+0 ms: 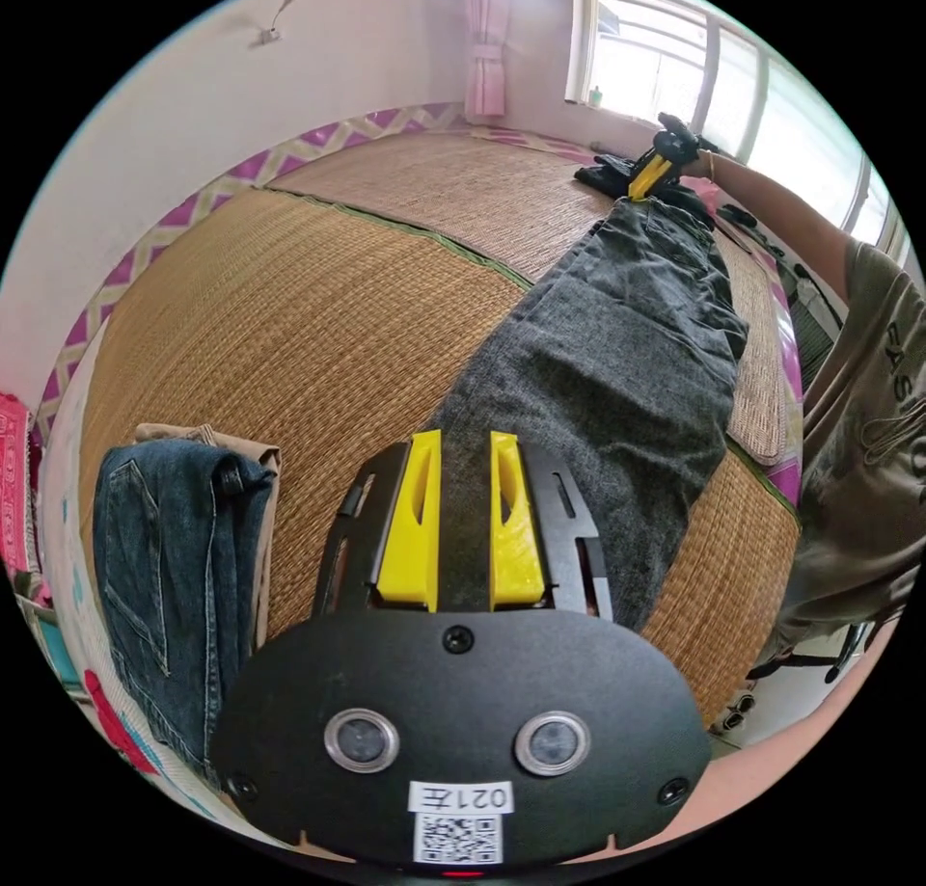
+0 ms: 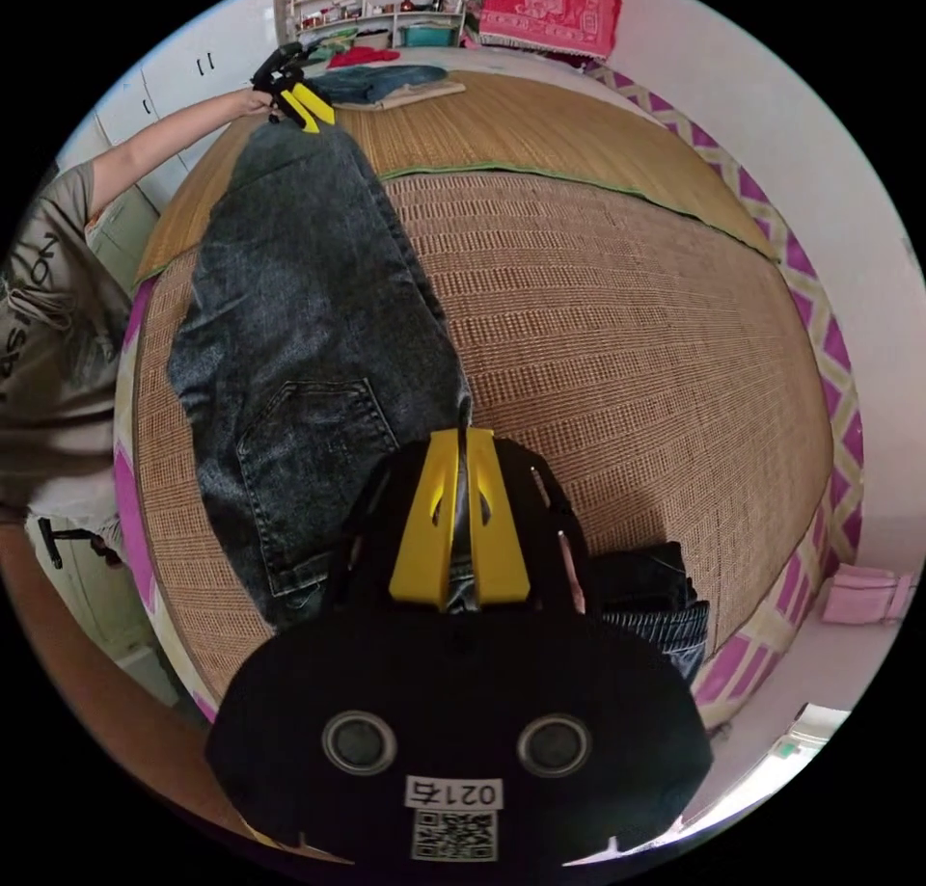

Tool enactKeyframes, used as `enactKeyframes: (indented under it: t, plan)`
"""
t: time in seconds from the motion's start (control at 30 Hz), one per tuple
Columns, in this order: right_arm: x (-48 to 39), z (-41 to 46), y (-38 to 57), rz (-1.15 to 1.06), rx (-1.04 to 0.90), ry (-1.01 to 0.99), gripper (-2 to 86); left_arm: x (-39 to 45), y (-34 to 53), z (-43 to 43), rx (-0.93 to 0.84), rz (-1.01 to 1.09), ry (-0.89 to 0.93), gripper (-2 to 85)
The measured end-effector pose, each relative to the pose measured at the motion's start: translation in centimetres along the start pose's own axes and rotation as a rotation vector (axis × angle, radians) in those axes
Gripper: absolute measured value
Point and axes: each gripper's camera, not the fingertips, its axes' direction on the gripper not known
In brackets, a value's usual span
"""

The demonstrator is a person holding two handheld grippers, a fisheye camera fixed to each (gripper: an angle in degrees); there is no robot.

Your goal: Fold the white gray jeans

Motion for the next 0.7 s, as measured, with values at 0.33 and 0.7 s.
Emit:
enactKeyframes:
  t: [0.33, 0.7]
  plan:
    - [1.4, -6.4, 3.7, 0.036, 0.085, 0.03, -0.1, -0.1, -1.2, -1.4, -0.045, 0.021, 0.011, 0.5]
    - [-12.1, -24.7, 17.5, -0.014, 0.306, 0.205, -0.4, 15.7, 11.8, -23.3, 0.326, 0.181, -0.058, -1.0]
